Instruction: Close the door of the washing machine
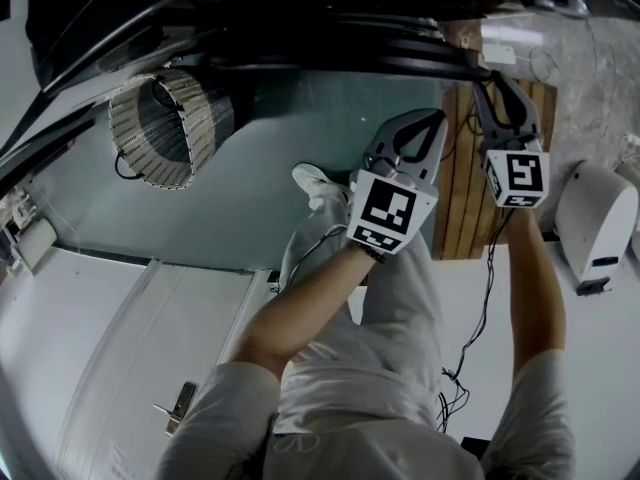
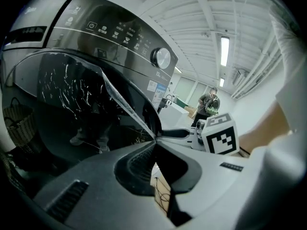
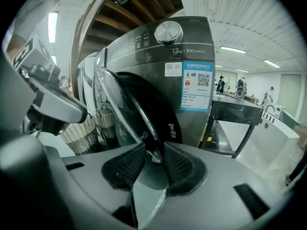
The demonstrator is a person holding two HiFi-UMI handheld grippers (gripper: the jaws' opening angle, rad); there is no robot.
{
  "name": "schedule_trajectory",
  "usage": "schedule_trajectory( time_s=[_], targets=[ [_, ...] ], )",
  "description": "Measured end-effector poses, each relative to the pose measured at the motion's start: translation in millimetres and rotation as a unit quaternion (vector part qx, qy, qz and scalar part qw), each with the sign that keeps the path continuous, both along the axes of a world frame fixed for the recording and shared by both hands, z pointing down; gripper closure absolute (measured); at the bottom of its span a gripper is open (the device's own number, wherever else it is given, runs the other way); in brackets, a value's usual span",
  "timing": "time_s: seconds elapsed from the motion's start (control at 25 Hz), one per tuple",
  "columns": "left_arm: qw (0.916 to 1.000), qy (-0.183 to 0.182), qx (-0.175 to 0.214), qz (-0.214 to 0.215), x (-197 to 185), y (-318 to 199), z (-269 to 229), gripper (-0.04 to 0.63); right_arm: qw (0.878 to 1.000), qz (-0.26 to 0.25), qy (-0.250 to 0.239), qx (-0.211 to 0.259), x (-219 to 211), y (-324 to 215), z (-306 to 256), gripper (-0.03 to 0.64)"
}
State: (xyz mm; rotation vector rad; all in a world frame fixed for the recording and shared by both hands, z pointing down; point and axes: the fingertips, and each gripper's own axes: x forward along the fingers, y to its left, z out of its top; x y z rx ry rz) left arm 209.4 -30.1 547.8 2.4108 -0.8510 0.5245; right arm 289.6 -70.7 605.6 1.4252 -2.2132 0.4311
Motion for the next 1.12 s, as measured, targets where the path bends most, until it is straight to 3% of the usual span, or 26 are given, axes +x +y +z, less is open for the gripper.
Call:
schedule_trajectory(
  time_s=[1.12],
  targets=[
    [0.9992,0.011,0.038,-0.007,22.3,-54.6,-1.9,0.592,0.994,0.099,-0.041,0.012,15.5,-54.6,1.6,0.500]
  ],
)
